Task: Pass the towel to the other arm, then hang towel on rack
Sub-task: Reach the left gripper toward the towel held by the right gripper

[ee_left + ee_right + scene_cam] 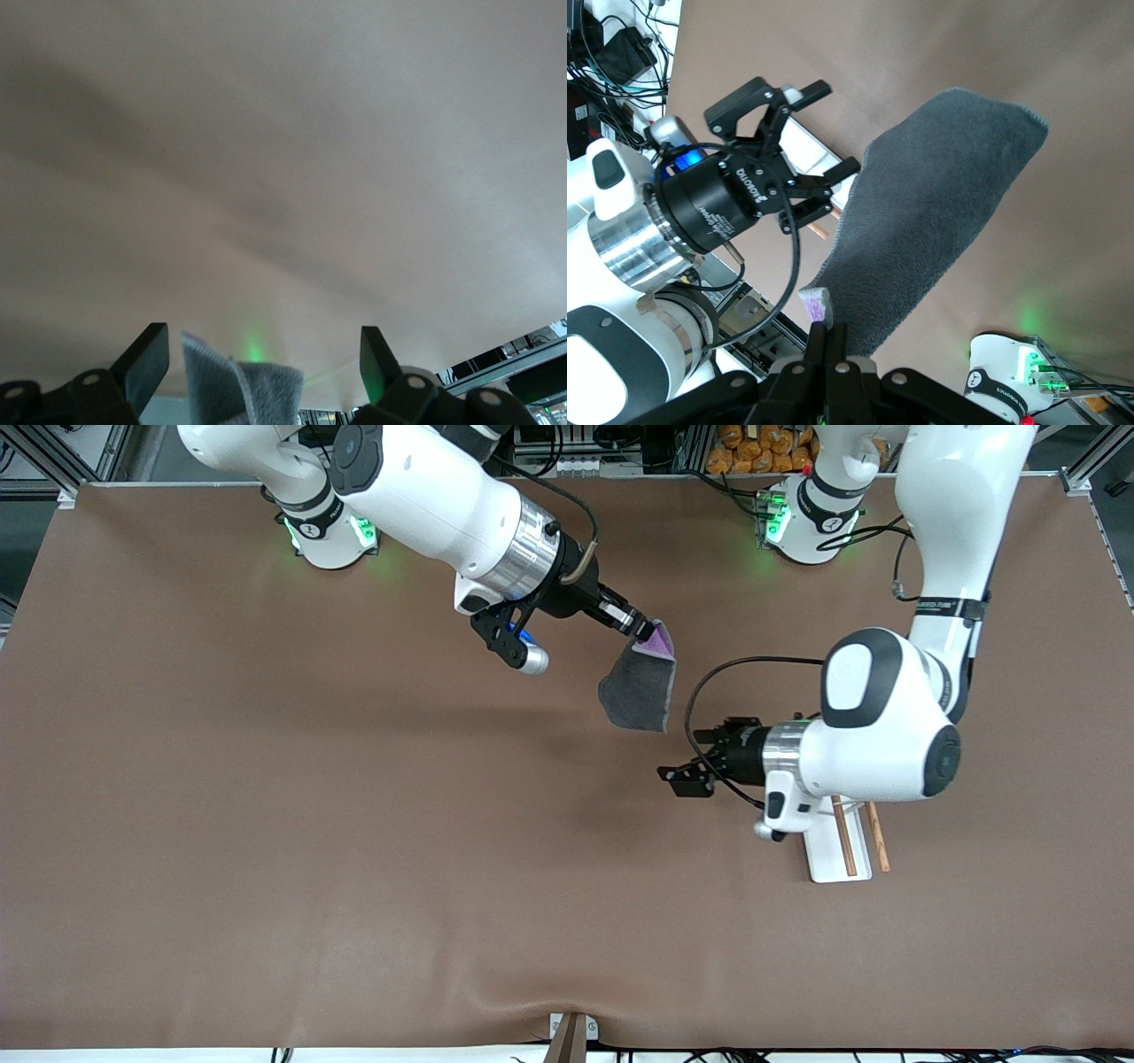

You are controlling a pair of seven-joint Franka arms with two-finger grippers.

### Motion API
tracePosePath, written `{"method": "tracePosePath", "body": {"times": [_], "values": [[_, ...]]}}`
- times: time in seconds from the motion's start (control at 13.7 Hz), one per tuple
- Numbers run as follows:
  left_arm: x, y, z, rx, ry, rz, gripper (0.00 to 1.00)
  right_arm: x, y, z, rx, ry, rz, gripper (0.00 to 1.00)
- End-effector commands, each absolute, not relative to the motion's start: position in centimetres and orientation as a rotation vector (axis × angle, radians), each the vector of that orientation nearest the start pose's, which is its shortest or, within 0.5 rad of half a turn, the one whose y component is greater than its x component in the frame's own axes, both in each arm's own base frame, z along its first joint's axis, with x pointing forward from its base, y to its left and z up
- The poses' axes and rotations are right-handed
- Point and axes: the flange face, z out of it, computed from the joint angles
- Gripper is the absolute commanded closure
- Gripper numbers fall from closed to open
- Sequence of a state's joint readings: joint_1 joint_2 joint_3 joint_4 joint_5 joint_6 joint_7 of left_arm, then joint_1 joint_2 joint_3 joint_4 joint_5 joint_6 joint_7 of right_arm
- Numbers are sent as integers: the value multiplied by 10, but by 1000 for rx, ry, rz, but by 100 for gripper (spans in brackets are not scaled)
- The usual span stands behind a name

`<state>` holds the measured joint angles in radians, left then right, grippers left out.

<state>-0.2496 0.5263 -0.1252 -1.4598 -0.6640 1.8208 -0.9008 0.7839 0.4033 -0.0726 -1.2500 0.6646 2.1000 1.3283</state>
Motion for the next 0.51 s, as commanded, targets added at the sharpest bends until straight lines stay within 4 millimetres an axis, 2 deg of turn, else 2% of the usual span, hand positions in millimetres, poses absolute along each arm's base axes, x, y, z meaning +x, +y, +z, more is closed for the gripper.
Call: {"method": "tracePosePath", "body": {"times": [0.0,0.22,0.44], "values": [[627,-293,389,-3119,-1362,1040,10,515,503,597,-2216,974,401,100],[615,-314,388,-3032,-1415,1085,27,515,503,597,-2216,974,401,100],[614,-318,388,-3013,-1435,1107,32,515,502,597,-2217,976,401,100]]}}
